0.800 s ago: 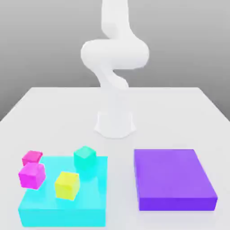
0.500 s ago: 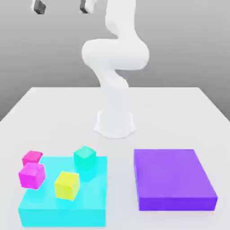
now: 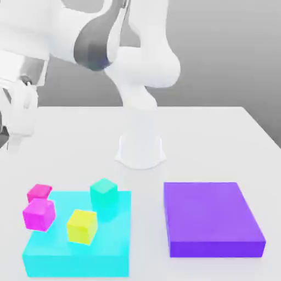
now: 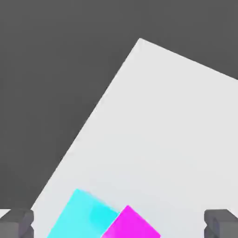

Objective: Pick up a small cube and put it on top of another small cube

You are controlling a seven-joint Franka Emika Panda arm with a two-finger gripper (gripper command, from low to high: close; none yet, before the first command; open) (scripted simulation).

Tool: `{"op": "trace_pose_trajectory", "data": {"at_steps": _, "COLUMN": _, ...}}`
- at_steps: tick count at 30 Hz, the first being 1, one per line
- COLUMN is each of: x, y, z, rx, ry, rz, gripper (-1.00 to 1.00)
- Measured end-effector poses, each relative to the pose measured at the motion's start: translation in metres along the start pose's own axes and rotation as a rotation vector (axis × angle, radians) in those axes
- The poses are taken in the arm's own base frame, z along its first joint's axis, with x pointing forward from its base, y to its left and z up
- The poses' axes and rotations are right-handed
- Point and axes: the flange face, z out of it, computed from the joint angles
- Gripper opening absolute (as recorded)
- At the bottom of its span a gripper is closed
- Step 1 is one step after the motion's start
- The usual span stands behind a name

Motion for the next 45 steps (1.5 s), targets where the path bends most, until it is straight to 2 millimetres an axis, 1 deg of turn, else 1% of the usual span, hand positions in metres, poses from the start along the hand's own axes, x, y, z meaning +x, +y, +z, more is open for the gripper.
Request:
{"op": "trace_pose_trajectory", "data": {"at_steps": 4, "x": 0.026, "y": 0.032, "z": 0.049, "rx": -0.085, "ry": -0.015, "rz": 0.168, "gripper": 0.00}}
{"op": "trace_pose_trajectory", "data": {"at_steps": 7, "x": 0.043, "y": 0.060, "z": 0.081, "rx": -0.145, "ry": -0.032, "rz": 0.300, "gripper": 0.00}}
{"op": "trace_pose_trajectory", "data": {"at_steps": 10, "x": 0.059, "y": 0.092, "z": 0.109, "rx": -0.202, "ry": -0.051, "rz": 0.441, "gripper": 0.00}}
{"op": "trace_pose_trajectory", "data": {"at_steps": 13, "x": 0.067, "y": 0.122, "z": 0.133, "rx": -0.253, "ry": -0.077, "rz": 0.575, "gripper": 0.00}}
{"op": "trace_pose_trajectory", "data": {"at_steps": 14, "x": 0.065, "y": 0.127, "z": 0.139, "rx": -0.261, "ry": -0.084, "rz": 0.593, "gripper": 0.00}}
{"op": "trace_pose_trajectory", "data": {"at_steps": 20, "x": 0.059, "y": 0.133, "z": 0.171, "rx": -0.261, "ry": -0.094, "rz": 0.613, "gripper": 0.00}}
{"op": "trace_pose_trajectory", "data": {"at_steps": 24, "x": 0.055, "y": 0.141, "z": 0.196, "rx": -0.266, "ry": -0.091, "rz": 0.611, "gripper": 0.00}}
{"op": "trace_pose_trajectory", "data": {"at_steps": 25, "x": 0.053, "y": 0.144, "z": 0.202, "rx": -0.268, "ry": -0.090, "rz": 0.609, "gripper": -1.00}}
{"op": "trace_pose_trajectory", "data": {"at_steps": 32, "x": 0.053, "y": 0.144, "z": 0.203, "rx": -0.267, "ry": -0.089, "rz": 0.609, "gripper": -1.00}}
{"op": "trace_pose_trajectory", "data": {"at_steps": 38, "x": 0.059, "y": 0.133, "z": 0.171, "rx": -0.260, "ry": -0.093, "rz": 0.613, "gripper": -1.00}}
{"op": "trace_pose_trajectory", "data": {"at_steps": 43, "x": 0.063, "y": 0.131, "z": 0.144, "rx": -0.267, "ry": -0.090, "rz": 0.609, "gripper": -1.00}}
{"op": "trace_pose_trajectory", "data": {"at_steps": 44, "x": 0.053, "y": 0.120, "z": 0.138, "rx": -0.267, "ry": -0.089, "rz": 0.593, "gripper": -1.00}}
{"op": "trace_pose_trajectory", "data": {"at_steps": 45, "x": 0.041, "y": 0.104, "z": 0.130, "rx": -0.266, "ry": -0.086, "rz": 0.585, "gripper": -1.00}}
